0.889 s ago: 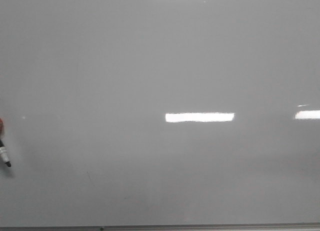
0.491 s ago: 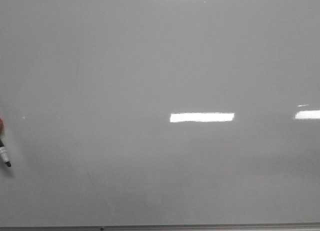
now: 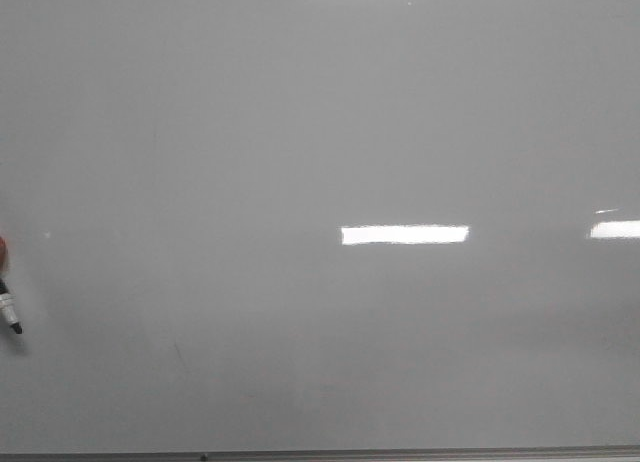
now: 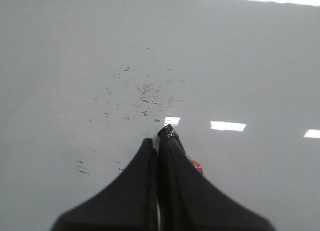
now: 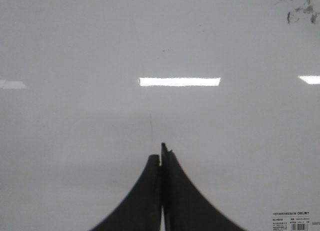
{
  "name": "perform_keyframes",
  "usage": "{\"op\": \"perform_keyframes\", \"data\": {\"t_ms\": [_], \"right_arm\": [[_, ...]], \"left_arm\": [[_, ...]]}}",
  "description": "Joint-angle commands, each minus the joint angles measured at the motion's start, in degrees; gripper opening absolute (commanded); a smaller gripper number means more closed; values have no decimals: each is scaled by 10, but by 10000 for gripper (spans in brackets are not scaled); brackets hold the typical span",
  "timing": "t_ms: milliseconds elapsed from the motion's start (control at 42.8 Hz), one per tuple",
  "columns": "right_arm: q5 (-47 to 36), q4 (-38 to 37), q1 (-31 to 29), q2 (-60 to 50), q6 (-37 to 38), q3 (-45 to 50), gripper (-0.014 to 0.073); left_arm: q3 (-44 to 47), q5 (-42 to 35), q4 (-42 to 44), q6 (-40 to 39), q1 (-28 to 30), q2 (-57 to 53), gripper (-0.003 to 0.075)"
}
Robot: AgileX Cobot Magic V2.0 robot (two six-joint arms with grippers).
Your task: Write number 8 on whiteboard
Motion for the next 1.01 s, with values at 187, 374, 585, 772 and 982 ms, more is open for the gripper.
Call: {"op": "perform_keyframes", "data": {"t_ms": [187, 374, 585, 772, 982], "right_arm": [[-44, -8, 2, -2, -1, -1, -69], [-45, -8, 2, -2, -1, -1, -69], [-83, -8, 2, -2, -1, -4, -69], [-48, -8, 2, 0, -1, -74, -67], [60, -8, 2, 61, -1, -199, -67]], "left_arm": [[8, -47, -5, 0, -1, -7, -21], [8, -47, -5, 0, -1, -7, -21], [8, -79, -3, 0, -1, -7, -21], [-41, -100, -3, 0, -1, -6, -21], [-145, 42, -3, 0, -1, 53, -21]]}}
